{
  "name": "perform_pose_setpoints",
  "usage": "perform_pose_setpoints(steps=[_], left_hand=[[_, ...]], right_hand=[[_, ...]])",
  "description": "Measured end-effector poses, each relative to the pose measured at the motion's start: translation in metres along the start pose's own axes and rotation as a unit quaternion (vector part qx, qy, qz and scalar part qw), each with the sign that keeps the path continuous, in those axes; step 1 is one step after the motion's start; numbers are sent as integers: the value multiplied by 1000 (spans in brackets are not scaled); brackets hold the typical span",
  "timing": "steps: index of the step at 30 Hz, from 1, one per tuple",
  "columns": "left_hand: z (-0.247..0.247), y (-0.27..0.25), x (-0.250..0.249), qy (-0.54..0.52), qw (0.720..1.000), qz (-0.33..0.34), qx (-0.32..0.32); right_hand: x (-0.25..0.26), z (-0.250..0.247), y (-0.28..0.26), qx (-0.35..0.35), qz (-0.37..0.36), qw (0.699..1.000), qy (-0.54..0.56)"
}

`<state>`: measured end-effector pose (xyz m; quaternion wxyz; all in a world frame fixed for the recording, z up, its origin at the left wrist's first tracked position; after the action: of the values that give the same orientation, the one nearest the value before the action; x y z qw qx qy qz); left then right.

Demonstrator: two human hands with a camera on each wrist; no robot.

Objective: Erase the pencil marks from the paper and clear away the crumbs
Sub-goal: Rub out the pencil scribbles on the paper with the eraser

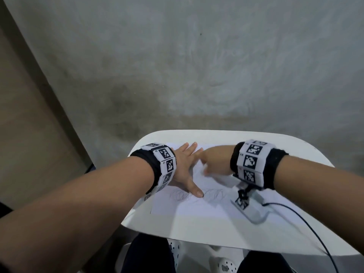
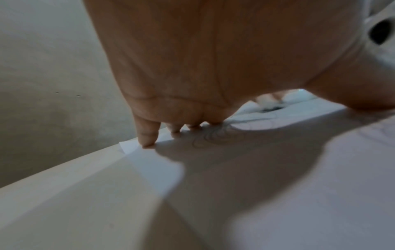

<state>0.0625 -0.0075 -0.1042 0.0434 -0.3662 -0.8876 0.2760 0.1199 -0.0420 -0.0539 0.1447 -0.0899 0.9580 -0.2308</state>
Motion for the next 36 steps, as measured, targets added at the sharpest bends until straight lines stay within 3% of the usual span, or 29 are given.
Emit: perform_pose_setpoints(steps=[3, 6, 8, 11, 13, 15, 17, 22, 25, 28, 30, 32, 36], left_hand=[[1, -2, -2, -1, 1000, 0, 3], [-2, -3, -2, -19, 1000, -3, -8], [-1, -3, -2, -12, 1000, 0, -7], [0, -5, -3, -4, 1000, 6, -6], [-2, -6, -3, -6, 1000, 6, -9], [-2, -7, -3, -3, 1000, 6, -9], [-1, -7, -3, 1, 1000, 8, -5], [-3, -17, 26, 28, 1000, -2, 5], [0, -23, 41, 29, 999, -6, 13], [2, -21, 30, 30, 1000, -4, 6], [1, -20, 24, 28, 999, -13, 7], [1, -20, 24, 25, 999, -21, 9], [4, -20, 25, 22, 1000, -15, 13]], right_hand=[[-20, -4, 2, -26, 47, 998, -35], [15, 0, -6, -4, -16, 1000, 3], [16, -4, -9, -7, -20, 999, 42], [-47, -9, -3, -62, 81, 985, 136], [-72, 13, -3, -21, 111, 958, 262], [-73, 36, -7, 36, 113, 898, 424], [-77, 44, -6, 36, 115, 864, 489], [-77, 41, -2, 8, 83, 906, 416], [-80, 32, -3, -20, 93, 915, 393], [-68, 4, -5, -73, 84, 965, 239], [-53, -4, -4, -68, 78, 986, 129], [-38, -2, -3, -60, 68, 993, 74], [10, 13, -6, -62, -21, 997, 45]])
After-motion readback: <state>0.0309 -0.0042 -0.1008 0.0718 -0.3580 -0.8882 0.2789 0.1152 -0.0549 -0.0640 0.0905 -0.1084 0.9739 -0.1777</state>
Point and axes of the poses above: each hand's wrist, its own y-axis towards the middle knuckle, its own z-axis out of the palm, x = y × z, the point moved 9 cm from there along y, towards the middle knuckle, and after that the axes turned 9 degrees about -y, right-handed, at the moved point
